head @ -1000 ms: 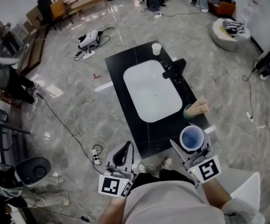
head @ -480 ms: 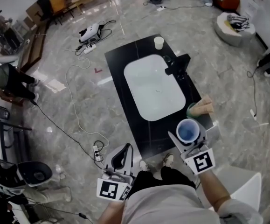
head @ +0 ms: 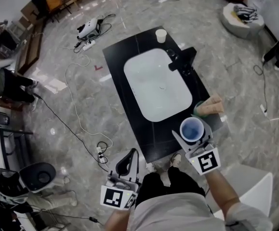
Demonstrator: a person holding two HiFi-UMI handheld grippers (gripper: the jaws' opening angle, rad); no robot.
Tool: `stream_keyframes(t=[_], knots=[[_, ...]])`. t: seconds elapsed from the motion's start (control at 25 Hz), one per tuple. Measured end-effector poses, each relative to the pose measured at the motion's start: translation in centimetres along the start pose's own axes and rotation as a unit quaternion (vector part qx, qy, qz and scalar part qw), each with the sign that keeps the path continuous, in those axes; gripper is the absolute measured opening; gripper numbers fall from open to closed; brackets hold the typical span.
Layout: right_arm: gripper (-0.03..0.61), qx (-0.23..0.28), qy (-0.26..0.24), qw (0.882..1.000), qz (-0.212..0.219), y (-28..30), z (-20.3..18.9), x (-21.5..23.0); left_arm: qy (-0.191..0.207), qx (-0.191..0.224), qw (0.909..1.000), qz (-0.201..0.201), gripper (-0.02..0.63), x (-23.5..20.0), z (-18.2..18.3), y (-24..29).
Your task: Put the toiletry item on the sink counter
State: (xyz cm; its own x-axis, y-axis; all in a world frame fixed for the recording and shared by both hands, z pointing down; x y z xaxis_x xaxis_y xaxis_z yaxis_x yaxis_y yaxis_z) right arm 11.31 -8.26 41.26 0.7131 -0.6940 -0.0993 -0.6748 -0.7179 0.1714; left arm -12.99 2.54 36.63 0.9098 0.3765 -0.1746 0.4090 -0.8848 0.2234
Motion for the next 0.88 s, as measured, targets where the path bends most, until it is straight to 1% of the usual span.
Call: stream_keyframes(t=[0.24,0.4,0.56,0.8,0.88], knots=[[0.301,-0.018,0.007,1.0,0.001,0.9,-2.6,0.3,-0.01,-0.013,0.9997,-0.015,0.003,0.2,-0.9,1.1],[0.301,-0.026,0.01,1.0,-0.003,1.8,-4.7,0.6,-0.005,-0.008,0.9999,-0.014,0.003,0.1,-1.4,1.9],[0.301,-0.033,0.018,0.999,0.0,2.6,-6.4,0.7,-0.019,-0.038,0.999,-0.016,0.003,0.2,-2.8,2.2],[0.301,-0.038,0.024,0.999,0.001,3.5,-8.2,1.1,-0.023,-0.046,0.9986,-0.014,0.003,-0.1,-3.7,3.1],[0.301,-0.042,0.018,0.999,0.0,3.8,-8.9,1.3,-0.028,-0.05,0.9983,-0.014,0.003,-0.2,-4.3,3.5]])
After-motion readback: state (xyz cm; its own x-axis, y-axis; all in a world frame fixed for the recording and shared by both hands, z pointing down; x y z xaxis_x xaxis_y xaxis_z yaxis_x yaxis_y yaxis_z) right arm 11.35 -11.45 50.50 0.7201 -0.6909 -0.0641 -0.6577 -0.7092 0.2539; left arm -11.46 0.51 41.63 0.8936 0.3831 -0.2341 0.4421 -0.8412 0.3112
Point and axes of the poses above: the fingertips, and each gripper's own axes: y forward along the fingers, x to its right, z out of its top, the point moved 9 cm from there along -y, backward along the fingers, and after that the axes turned 3 degrees about -x, right-handed, at the moved point
